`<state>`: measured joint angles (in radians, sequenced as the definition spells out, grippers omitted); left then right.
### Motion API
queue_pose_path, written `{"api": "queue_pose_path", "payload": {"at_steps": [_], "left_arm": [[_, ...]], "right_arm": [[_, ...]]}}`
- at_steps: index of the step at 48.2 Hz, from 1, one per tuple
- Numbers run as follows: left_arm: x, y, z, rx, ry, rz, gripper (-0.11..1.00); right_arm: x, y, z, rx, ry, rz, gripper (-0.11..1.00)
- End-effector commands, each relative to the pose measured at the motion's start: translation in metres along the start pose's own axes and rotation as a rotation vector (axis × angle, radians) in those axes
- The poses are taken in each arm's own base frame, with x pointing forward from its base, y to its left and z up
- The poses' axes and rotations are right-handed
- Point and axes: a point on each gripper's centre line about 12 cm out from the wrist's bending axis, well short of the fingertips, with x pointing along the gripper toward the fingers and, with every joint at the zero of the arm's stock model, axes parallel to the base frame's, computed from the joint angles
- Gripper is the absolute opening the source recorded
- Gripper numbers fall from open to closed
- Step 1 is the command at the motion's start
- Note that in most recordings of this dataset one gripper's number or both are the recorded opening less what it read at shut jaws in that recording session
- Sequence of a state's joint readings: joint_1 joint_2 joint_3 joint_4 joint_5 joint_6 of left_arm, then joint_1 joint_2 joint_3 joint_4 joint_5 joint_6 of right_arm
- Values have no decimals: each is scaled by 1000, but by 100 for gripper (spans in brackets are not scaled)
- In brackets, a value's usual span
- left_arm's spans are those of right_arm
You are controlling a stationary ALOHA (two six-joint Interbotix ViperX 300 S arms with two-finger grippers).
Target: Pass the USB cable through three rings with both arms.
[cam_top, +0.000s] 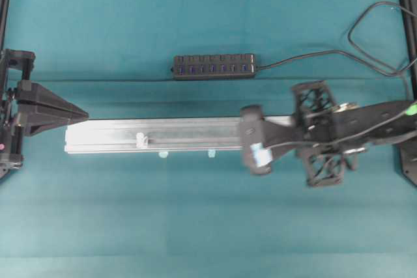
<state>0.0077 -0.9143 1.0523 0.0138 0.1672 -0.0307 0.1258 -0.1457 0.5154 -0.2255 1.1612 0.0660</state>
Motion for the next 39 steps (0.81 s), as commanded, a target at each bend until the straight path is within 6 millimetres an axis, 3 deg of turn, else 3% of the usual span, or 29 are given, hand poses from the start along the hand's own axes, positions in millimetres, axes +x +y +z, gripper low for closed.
{"api": "queue_pose_path", "payload": {"at_steps": [1, 22, 33, 39], "left_arm": [[0, 0, 10, 0, -25, 0, 2], [0, 0, 11, -1, -26, 3, 2], [0, 1, 10, 1, -23, 3, 2], [0, 0, 10, -2, -25, 3, 2]], "right_arm": [[-8, -5, -9, 4, -25, -12, -7], [3, -6, -63, 65, 5, -12, -7], [13, -6, -79, 74, 3, -10, -7], [18, -6, -78, 76, -25, -6, -7]]}}
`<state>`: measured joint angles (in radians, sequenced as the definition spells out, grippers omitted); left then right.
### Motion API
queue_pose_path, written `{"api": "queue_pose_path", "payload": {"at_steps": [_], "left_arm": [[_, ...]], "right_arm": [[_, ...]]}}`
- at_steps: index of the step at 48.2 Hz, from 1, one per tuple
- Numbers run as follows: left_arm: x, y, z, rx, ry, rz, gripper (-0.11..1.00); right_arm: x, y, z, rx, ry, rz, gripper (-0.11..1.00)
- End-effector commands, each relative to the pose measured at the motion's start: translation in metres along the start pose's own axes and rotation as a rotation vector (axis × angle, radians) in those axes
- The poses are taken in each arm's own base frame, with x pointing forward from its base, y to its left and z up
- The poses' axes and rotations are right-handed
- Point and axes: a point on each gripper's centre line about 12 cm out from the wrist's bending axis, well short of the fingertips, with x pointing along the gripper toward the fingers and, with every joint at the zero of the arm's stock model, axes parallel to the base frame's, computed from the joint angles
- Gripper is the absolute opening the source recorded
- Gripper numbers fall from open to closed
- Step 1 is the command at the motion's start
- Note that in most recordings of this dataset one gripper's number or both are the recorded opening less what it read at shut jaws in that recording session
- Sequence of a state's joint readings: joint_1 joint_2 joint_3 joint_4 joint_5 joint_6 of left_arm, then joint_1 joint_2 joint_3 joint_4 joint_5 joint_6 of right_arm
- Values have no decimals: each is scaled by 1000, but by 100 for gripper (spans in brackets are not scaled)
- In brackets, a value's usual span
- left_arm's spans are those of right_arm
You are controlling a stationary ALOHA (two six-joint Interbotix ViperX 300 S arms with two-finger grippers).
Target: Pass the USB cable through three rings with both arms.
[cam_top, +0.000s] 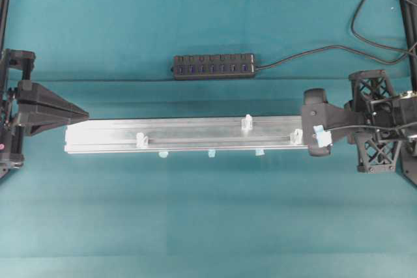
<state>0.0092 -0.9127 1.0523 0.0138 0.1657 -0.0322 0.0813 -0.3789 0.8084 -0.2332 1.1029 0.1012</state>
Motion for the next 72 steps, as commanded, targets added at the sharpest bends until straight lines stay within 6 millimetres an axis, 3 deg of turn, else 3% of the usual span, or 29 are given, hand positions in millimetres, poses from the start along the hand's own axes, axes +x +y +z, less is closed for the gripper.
{"api": "queue_pose_path", "payload": {"at_steps": [1, 35, 52, 72], "left_arm": [[0, 0, 11, -1, -26, 1, 2], [0, 0, 12, -17, -29, 1, 2], [2, 0, 16, -12, -35, 2, 2], [9, 0, 21, -15, -64, 1, 2]], "right_arm": [[-1, -2, 4, 12, -40, -1, -7], [31, 0, 1, 19, -62, 17, -7], [47, -2, 14, 41, -116, 33, -7], [50, -1, 25, 58, -190, 52, -7]]}}
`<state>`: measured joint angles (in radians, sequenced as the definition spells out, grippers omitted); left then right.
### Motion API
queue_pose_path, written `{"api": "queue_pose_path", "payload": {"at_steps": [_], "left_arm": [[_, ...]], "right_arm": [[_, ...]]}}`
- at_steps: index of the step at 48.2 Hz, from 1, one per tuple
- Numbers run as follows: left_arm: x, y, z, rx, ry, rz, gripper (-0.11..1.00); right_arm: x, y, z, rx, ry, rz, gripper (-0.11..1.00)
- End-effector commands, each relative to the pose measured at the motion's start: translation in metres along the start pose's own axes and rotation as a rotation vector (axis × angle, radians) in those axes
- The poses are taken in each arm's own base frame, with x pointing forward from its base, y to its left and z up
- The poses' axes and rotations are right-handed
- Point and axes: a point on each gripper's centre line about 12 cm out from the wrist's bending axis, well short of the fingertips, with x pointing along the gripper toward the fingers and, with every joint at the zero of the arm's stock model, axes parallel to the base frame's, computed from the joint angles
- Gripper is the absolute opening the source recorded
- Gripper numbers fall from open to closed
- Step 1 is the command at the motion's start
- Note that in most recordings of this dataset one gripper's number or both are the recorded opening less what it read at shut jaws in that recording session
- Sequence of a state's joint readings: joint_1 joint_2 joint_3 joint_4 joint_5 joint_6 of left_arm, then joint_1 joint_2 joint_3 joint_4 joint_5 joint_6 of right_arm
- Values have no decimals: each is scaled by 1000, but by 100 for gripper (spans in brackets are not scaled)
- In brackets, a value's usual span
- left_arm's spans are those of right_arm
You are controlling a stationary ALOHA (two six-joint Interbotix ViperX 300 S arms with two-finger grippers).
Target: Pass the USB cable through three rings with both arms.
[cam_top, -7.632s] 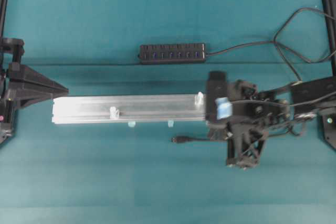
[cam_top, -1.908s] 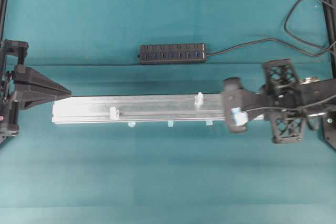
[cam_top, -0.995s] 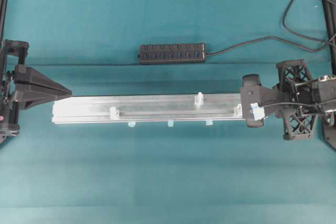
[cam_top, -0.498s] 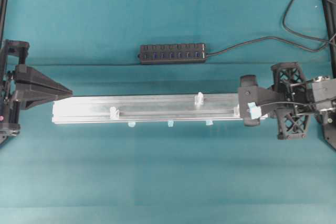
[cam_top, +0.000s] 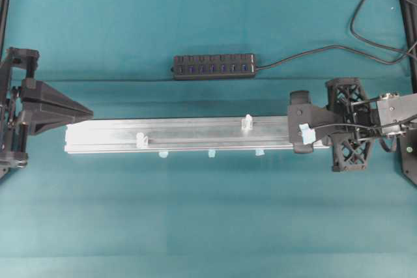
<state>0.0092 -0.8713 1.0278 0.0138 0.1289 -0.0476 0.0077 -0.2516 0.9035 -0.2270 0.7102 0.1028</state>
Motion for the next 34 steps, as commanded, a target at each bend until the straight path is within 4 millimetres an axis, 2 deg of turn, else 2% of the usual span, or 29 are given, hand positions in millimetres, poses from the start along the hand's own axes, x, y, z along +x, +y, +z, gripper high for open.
{"api": "queue_pose_path", "payload": {"at_steps": [1, 8, 21, 34], "left_arm": [[3, 0, 12, 1, -43, 1, 2], [12, 0, 13, 2, -54, 0, 2], [33, 0, 16, 1, -80, -2, 2], [71, 0, 17, -1, -35, -2, 2]], "right_arm": [[-3, 0, 7, 23, -40, 10, -7], [-3, 1, 11, 63, -91, 24, -7], [-3, 1, 7, 105, -94, 28, -7], [-3, 1, 10, 114, -121, 32, -7]]}}
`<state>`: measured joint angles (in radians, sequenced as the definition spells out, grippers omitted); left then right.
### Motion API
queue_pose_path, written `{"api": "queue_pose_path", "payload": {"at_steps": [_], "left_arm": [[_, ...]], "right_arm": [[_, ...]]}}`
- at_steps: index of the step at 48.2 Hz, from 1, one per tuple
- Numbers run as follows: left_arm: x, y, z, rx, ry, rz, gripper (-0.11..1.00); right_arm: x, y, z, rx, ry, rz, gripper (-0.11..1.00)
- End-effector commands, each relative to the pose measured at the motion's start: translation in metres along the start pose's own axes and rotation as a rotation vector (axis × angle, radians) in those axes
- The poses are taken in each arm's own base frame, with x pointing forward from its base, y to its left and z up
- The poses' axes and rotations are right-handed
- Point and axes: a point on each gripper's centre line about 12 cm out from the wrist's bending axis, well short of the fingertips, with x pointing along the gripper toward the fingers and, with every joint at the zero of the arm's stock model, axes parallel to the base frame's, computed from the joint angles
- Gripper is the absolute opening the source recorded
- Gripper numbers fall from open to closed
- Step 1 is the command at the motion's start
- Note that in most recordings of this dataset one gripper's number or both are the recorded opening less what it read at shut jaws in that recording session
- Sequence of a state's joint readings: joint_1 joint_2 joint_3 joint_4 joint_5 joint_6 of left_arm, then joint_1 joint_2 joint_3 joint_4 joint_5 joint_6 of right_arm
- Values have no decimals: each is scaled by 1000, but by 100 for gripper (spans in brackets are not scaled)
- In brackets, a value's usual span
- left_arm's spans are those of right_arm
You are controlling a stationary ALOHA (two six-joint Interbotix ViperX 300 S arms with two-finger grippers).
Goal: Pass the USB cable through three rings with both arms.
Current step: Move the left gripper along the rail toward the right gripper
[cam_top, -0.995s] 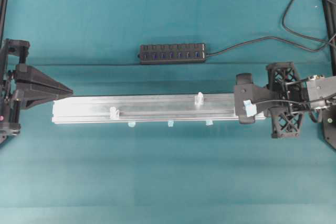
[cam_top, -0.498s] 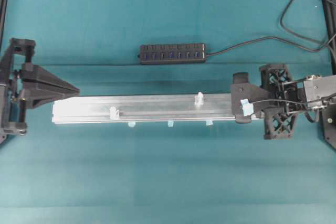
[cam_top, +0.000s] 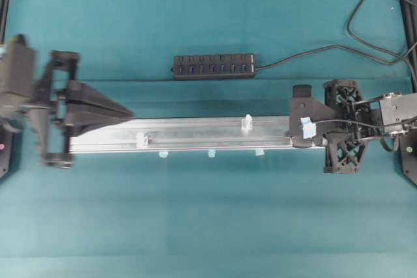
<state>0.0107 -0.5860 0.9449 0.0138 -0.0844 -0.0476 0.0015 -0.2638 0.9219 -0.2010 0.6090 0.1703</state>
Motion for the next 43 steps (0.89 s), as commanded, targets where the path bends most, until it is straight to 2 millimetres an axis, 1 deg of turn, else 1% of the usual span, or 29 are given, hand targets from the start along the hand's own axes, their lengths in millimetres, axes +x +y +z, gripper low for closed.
{"api": "queue_pose_path", "payload": {"at_steps": [1, 6, 12, 21, 30, 38, 40, 43], "left_arm": [[14, 0, 12, 0, -17, 1, 2], [36, 1, 15, 0, -6, 3, 2], [59, 3, 22, 1, -63, 8, 2], [90, 2, 18, -3, -117, 1, 2], [109, 4, 18, -2, -111, 4, 2], [115, 4, 14, -5, -94, 4, 3], [116, 4, 13, -8, -91, 4, 6], [117, 4, 12, -7, -86, 4, 16]], "right_arm": [[-3, 0, 5, 24, -33, 5, -7], [-3, 0, 7, 33, -47, 8, -7], [-3, 1, 7, 56, -51, 10, -7], [-4, 2, 7, 62, -56, 12, -7], [-3, 3, 7, 59, -54, 14, -7], [-4, 3, 8, 58, -62, 16, -7], [-3, 3, 8, 59, -62, 16, -7], [-4, 3, 8, 60, -68, 17, -7]]}}
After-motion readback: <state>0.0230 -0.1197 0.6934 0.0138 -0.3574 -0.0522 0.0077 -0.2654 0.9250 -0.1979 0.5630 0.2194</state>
